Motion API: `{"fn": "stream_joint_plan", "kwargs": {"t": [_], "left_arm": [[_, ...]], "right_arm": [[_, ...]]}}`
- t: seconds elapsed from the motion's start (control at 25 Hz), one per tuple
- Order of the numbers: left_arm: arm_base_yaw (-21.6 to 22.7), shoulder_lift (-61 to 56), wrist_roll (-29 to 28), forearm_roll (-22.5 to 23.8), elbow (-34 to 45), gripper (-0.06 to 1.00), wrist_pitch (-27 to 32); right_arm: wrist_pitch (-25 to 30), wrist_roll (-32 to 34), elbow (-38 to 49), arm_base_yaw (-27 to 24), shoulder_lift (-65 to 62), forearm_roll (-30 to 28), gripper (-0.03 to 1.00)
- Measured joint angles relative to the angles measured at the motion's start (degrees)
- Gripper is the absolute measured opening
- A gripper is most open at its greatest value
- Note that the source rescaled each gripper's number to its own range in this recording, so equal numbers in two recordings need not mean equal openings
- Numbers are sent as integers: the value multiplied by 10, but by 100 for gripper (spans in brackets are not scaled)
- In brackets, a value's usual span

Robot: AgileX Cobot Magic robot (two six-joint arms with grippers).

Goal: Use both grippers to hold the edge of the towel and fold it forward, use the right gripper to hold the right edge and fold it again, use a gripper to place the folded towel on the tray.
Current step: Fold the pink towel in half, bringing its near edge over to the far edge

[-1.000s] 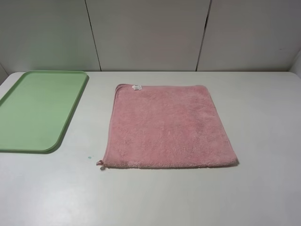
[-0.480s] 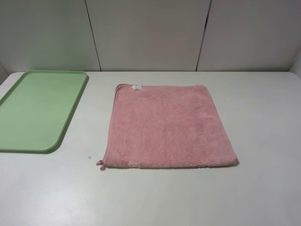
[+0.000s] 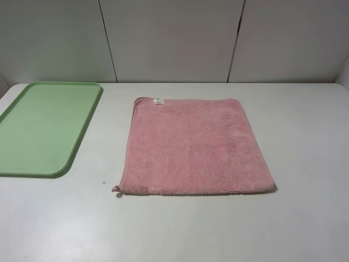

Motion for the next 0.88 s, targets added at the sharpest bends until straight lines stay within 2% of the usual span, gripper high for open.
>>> {"fn": "stream_joint_plan", "kwargs": {"t": [0.88], "left_arm": [[0,0,-11,0,0,98,0]], "right_arm": [[0,0,-1,0,0,0,100]]}}
